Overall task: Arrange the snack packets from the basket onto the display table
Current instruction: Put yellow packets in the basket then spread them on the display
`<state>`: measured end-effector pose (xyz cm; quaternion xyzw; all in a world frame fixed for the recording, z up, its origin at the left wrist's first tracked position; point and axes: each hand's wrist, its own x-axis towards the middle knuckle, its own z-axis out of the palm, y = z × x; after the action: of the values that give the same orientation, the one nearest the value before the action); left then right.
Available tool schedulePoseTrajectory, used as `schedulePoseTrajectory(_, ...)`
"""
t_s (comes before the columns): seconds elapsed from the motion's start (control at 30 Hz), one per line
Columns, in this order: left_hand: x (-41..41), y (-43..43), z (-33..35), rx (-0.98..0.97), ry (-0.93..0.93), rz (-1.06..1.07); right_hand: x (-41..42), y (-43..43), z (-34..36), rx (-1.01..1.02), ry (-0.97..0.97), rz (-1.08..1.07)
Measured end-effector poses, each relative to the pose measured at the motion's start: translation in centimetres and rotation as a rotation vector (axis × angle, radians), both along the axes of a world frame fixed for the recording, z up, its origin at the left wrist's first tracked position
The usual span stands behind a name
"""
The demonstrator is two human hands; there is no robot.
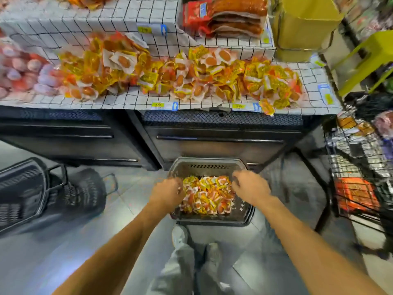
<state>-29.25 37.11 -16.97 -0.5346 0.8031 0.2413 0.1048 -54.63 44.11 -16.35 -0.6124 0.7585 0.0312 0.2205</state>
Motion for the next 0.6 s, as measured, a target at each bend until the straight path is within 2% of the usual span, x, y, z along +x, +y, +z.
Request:
schedulePoseTrajectory(0.33,1.1,0.7,-16.2,0.243,-0.071,0.022,1.5,-0.1,-16.6,0.239,-0.075,-0.134)
schedulePoseTrajectory(0.6,0.3,-1.6,-34.7,0.355,-0.090,-0.002,3.1,-1.8,-36.6,0.394,-0.258,-0.100)
